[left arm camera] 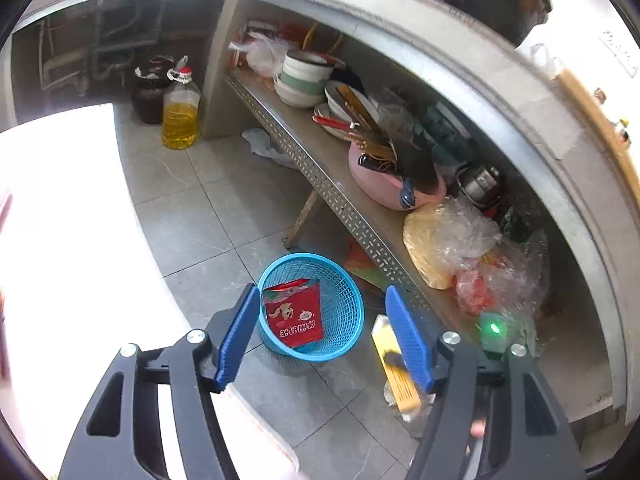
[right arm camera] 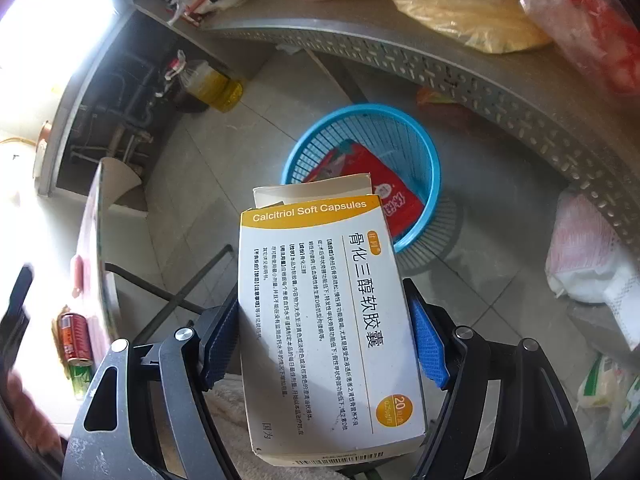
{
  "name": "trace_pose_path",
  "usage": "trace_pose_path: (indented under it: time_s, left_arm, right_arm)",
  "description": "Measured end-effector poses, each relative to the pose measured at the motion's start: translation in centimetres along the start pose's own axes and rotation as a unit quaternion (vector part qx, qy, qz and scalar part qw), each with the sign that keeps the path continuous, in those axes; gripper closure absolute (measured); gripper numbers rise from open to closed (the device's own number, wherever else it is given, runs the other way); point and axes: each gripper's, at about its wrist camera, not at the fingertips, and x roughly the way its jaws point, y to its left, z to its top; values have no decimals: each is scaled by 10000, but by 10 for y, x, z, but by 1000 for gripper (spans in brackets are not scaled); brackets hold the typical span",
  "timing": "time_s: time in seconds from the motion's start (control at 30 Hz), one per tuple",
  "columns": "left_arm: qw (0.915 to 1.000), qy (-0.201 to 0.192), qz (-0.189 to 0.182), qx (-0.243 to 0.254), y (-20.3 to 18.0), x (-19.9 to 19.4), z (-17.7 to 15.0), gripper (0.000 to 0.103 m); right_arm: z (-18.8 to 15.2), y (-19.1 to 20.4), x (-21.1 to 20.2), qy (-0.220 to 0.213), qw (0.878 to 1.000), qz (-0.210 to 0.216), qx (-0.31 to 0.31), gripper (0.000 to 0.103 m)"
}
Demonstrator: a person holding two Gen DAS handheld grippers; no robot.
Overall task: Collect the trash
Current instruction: 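Carry snack bag and medicine box to the blue wastebasket and open both tools, then return both tools to the table toward the tan paper towel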
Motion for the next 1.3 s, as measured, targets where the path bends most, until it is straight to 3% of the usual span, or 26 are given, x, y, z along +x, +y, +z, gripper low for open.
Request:
trace_pose_path:
  time_s: [0.27,0.3,0.33,0.5,0.7,0.93,1.3]
  left_arm:
    - [9990,-311,272,-197,36,-73,-44,36]
    - [9986,-338,342,-234,41,-79,-50,35]
    - [9982,-347,411,-275,45,-85,-57,35]
    - [9964,-336,551,-545,65,-99,-81,35]
    - [9963,-285,495,-643,77,-101,-87,35]
    - [9968,-389,388,-572,78,-103,-86,33]
    - [9937,-595,475,-819,85,-123,-90,32]
  right_arm:
    - [56,54,21,-336,9957,-356,-783,32]
    - [64,62,28,-383,9940,-440,-926,26]
    - [71,69,38,-401,9914,-648,-1068,16]
    - [79,75,76,-390,9783,-1489,-1386,14]
    - [41,47,74,-134,9864,-1227,-1090,14]
    - [-6,31,43,-51,9909,-996,-907,14]
    - [-16,82,-13,-624,9863,-458,-1460,14]
